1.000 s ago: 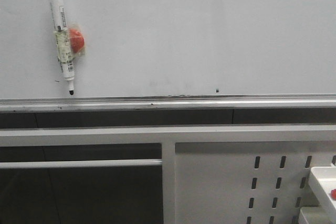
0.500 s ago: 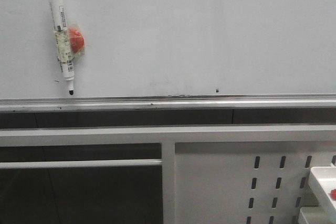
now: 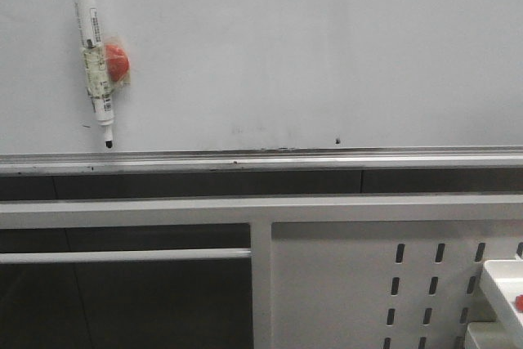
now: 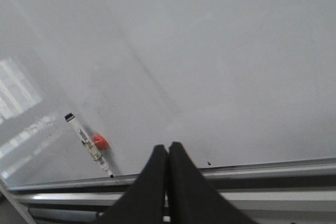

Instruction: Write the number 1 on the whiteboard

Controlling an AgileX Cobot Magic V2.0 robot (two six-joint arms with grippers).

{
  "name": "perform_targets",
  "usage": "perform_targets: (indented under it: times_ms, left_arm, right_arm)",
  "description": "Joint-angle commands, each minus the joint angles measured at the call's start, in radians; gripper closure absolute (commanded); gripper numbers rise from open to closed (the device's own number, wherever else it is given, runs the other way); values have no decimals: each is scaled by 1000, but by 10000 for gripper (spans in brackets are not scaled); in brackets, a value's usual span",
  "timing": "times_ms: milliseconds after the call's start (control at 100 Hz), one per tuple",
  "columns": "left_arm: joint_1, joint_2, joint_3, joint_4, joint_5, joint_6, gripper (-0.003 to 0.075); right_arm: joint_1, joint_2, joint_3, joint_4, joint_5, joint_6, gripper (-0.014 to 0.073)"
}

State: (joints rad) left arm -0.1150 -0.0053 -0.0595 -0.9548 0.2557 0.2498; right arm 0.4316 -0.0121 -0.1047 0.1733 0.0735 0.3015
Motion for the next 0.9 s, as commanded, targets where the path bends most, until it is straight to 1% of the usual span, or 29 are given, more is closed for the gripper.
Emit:
perform_targets:
  times_ms: [0,20,30,40,70,90,110,140,210,260,320,380,540,620,690,760,820,890]
  left_arm:
    - [-2,22,-127,59,56,182,555]
    - [-2,33,-151,76,84,218,517]
    - [-2,51,-167,86,101,238,492]
    - [-2,51,-174,86,101,247,481]
    - [0,89,-203,112,139,273,439]
    - [0,106,-223,124,157,289,416]
    - [0,132,-241,133,168,299,402]
    - [0,182,-263,157,186,301,402]
    - [0,294,-310,208,200,303,414]
    - [0,379,-330,242,201,320,426]
    - [-2,476,-355,258,201,404,441]
    - [-27,564,-371,257,170,478,442]
    - [-167,701,-378,250,25,493,438]
    - [-247,755,-378,243,-29,493,404]
    - [-316,807,-378,204,-108,493,352]
    - [-385,857,-378,140,-231,493,316]
    - [-440,907,-378,97,-357,493,310]
    - [-508,965,-378,93,-482,493,310]
  right_arm:
    - [-3,-3,-128,-139,64,-12,549]
    - [-3,4,-150,-165,87,-12,525]
    - [-3,9,-165,-181,101,-12,487]
    - [-3,12,-165,-181,101,-14,487]
    - [-3,25,-198,-219,127,-16,420]
    - [-3,37,-217,-236,138,-23,393]
    - [-3,51,-229,-244,145,-31,354]
    - [-3,71,-256,-255,159,-49,297]
    - [-3,137,-303,-255,184,-119,233]
    - [-3,180,-329,-255,190,-131,230]
    - [-3,228,-348,-255,188,-148,235]
    - [-3,275,-359,-255,179,-150,236]
    - [-3,351,-363,-257,157,-152,236]
    - [-3,369,-363,-260,157,-152,236]
    - [-3,378,-363,-267,157,-152,236]
    - [-3,382,-363,-282,157,-152,236]
    - [-3,382,-363,-298,157,-152,236]
    - [-3,382,-363,-315,157,-152,236]
